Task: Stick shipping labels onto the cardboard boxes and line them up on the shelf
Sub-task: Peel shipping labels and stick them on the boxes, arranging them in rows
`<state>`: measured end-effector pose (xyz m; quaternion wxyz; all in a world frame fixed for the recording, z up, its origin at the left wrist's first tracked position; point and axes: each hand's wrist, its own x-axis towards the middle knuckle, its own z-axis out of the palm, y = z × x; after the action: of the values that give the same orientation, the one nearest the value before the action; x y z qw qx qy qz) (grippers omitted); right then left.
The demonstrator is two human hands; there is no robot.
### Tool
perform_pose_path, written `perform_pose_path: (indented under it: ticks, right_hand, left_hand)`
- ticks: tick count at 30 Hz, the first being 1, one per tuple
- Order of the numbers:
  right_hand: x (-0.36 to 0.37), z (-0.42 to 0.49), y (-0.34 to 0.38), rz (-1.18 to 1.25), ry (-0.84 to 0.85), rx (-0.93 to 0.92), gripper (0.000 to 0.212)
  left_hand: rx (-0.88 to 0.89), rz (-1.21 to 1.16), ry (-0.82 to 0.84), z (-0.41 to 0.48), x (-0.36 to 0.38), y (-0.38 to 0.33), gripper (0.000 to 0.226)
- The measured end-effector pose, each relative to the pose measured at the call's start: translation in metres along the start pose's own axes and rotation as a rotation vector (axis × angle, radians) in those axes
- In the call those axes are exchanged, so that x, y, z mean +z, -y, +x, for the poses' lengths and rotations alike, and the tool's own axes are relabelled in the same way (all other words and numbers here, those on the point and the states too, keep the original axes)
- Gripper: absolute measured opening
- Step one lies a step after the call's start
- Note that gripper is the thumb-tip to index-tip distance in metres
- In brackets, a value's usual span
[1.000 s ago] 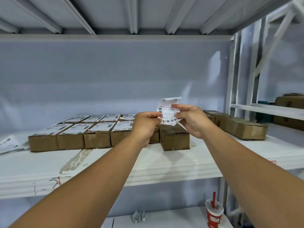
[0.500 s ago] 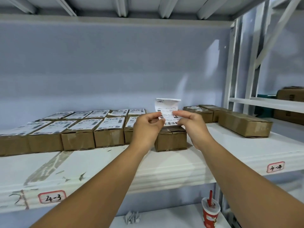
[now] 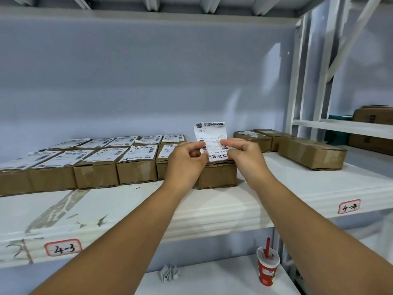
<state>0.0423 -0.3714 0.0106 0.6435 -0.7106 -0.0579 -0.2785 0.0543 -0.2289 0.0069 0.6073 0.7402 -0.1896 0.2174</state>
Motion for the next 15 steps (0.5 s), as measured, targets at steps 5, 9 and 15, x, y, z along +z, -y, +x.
perform_pose_path:
  ticks: [5, 9, 15]
  right_hand:
    - [0.0006, 0.0001, -0.0014, -0.056, -0.022, -0.037, 0.035]
    - [0.0001, -0.0012, 0.0001, -0.054, -0.031, -0.039, 0.035]
    - [0.0013, -0.0036, -0.0007, -0.174, 0.019, -0.057, 0.032]
  left_hand:
    - [0.005, 0.014, 0.005, -0.0005, 0.0006, 0.0011, 0.026]
    - [-0.011, 0.018, -0.003, -0.0004, 0.0002, 0.0, 0.024]
    - [-0.007, 0.024, 0.0, -0.002, -0.0013, -0.0002, 0.024]
